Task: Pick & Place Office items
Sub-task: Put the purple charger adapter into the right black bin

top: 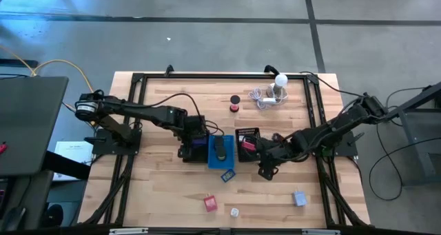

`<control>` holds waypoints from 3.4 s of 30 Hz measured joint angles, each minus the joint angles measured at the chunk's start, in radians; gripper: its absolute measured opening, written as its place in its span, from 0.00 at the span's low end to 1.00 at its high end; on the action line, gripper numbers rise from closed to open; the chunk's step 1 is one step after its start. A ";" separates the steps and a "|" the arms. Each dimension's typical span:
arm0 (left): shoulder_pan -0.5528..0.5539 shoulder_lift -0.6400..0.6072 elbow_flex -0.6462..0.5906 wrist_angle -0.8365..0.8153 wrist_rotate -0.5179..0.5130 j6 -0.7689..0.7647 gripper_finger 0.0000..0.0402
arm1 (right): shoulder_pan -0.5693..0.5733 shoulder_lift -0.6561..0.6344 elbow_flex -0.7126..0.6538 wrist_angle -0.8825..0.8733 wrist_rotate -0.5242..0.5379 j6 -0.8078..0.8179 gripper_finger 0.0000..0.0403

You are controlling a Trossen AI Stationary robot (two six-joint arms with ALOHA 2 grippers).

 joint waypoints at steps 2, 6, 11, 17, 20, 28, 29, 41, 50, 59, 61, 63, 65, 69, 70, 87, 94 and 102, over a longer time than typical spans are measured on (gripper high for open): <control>-0.006 -0.009 0.000 -0.018 0.000 -0.017 0.58 | 0.015 0.000 0.000 -0.042 -0.037 0.085 0.66; -0.022 -0.012 0.000 -0.054 -0.001 -0.045 0.58 | 0.060 0.000 0.000 -0.092 -0.086 0.282 0.70; -0.057 -0.014 0.000 -0.065 0.000 -0.069 0.58 | 0.144 0.003 -0.002 -0.144 -0.087 0.527 0.69; -0.087 -0.049 0.000 -0.072 -0.009 -0.053 0.58 | 0.229 0.014 -0.053 -0.191 -0.139 0.808 0.69; -0.089 -0.080 0.000 -0.071 -0.031 -0.018 0.58 | 0.267 0.014 -0.087 -0.189 -0.172 0.938 0.69; -0.052 -0.167 0.000 -0.054 -0.119 0.083 0.58 | 0.365 0.014 -0.102 -0.147 -0.191 1.154 0.69; -0.042 -0.173 0.000 -0.047 -0.119 0.097 0.58 | 0.380 0.014 -0.102 -0.137 -0.190 1.187 0.69; 0.063 -0.178 -0.001 0.063 -0.013 0.279 0.58 | 0.532 0.112 -0.101 -0.099 -0.298 1.483 0.69; 0.102 -0.178 -0.001 0.108 0.070 0.344 0.58 | 0.532 0.186 -0.101 -0.103 -0.272 1.484 0.68; 0.112 -0.178 -0.001 0.158 0.069 0.361 0.58 | 0.532 0.251 -0.100 -0.033 -0.278 1.470 0.69; 0.112 -0.178 -0.001 0.160 0.069 0.364 0.58 | 0.529 0.267 -0.100 -0.026 -0.292 1.466 0.69; 0.112 -0.178 -0.001 0.160 0.069 0.364 0.58 | 0.526 0.283 -0.100 -0.017 -0.309 1.467 0.68; 0.112 -0.178 -0.001 0.160 0.069 0.365 0.58 | 0.526 0.298 -0.100 -0.003 -0.333 1.484 0.69; 0.112 -0.178 -0.001 0.160 0.069 0.370 0.58 | 0.510 0.318 -0.099 0.031 -0.357 1.504 0.68; 0.112 -0.178 -0.001 0.161 0.070 0.374 0.58 | 0.508 0.321 -0.099 0.032 -0.359 1.496 0.68; 0.112 -0.178 -0.001 0.205 0.118 0.495 0.58 | 0.501 0.327 -0.099 0.026 -0.283 1.380 0.49; 0.112 -0.178 -0.001 0.219 0.118 0.510 0.58 | 0.496 0.320 -0.099 0.079 -0.003 1.304 0.49; 0.112 -0.178 -0.001 0.225 0.131 0.517 0.58 | 0.442 0.281 -0.073 0.082 0.261 1.103 0.49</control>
